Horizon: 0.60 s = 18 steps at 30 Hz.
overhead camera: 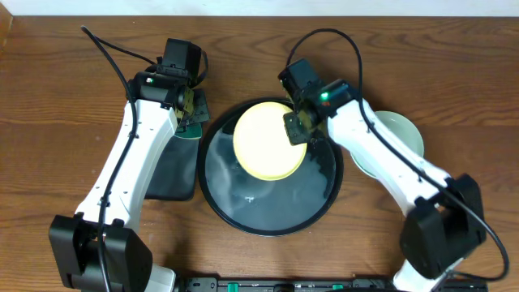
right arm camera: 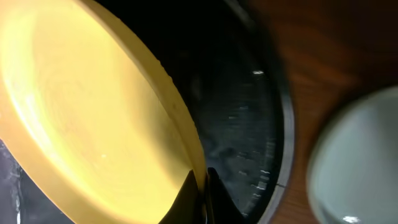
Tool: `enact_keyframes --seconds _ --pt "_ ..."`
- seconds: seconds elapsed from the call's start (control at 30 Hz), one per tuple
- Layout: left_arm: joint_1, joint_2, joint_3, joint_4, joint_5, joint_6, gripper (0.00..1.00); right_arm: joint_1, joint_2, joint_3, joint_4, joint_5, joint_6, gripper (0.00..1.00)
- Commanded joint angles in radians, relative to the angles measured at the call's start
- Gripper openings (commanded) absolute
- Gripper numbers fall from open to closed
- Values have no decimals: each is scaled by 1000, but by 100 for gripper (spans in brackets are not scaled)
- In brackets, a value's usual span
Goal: Clean dirty plates on tray and stack at the side
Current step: 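Lift the yellow plate with right gripper and carry it right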
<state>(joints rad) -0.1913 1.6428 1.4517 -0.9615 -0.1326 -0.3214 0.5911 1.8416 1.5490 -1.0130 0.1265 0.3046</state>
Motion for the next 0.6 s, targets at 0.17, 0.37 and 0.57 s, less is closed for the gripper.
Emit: enact_keyframes --seconds 0.17,0.37,0.57 --pt "4 -3 18 1 2 -13 8 120 -117 7 -64 454 -14 1" --pt "4 -3 18 1 2 -13 8 205 -162 7 -105 663 -14 1" --pt "4 -3 18 1 2 -13 7 282 -180 7 -138 838 -2 1"
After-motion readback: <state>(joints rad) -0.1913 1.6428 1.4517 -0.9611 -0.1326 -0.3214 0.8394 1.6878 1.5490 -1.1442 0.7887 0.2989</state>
